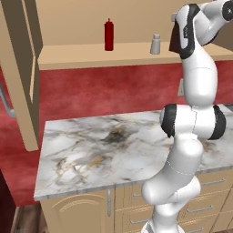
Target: Collect the paprika, ketchup, and shaker from the cabinet and place them next to the stove.
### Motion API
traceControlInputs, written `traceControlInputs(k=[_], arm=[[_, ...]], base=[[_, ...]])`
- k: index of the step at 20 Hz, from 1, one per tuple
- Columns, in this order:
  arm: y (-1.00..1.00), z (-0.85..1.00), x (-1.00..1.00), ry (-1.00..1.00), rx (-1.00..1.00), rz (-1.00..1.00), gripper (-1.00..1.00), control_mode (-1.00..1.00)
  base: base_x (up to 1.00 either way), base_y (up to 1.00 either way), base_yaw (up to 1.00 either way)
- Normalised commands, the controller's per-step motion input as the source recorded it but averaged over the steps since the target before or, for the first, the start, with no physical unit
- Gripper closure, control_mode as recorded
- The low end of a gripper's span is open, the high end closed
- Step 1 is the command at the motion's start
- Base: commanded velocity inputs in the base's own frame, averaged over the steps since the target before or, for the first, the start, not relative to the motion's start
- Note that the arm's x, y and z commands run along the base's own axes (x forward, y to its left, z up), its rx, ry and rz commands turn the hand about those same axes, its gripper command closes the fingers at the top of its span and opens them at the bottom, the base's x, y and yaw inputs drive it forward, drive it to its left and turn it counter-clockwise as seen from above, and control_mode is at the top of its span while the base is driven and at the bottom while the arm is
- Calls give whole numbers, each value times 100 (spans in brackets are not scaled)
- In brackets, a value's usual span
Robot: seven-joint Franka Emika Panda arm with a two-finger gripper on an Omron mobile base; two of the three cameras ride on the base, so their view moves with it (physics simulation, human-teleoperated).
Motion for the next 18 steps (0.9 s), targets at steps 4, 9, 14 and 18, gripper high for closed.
traceControlInputs(k=[4, 9, 14, 18], arm=[[12, -2, 0, 2, 0, 2, 100, -100], [15, -5, 0, 3, -1, 0, 100, -100], [22, -7, 0, 3, -4, 1, 100, -100], [13, -14, -1, 0, -1, 2, 100, -100]], base=[[0, 0, 0], [0, 0, 0], [0, 0, 0], [0, 0, 0]])
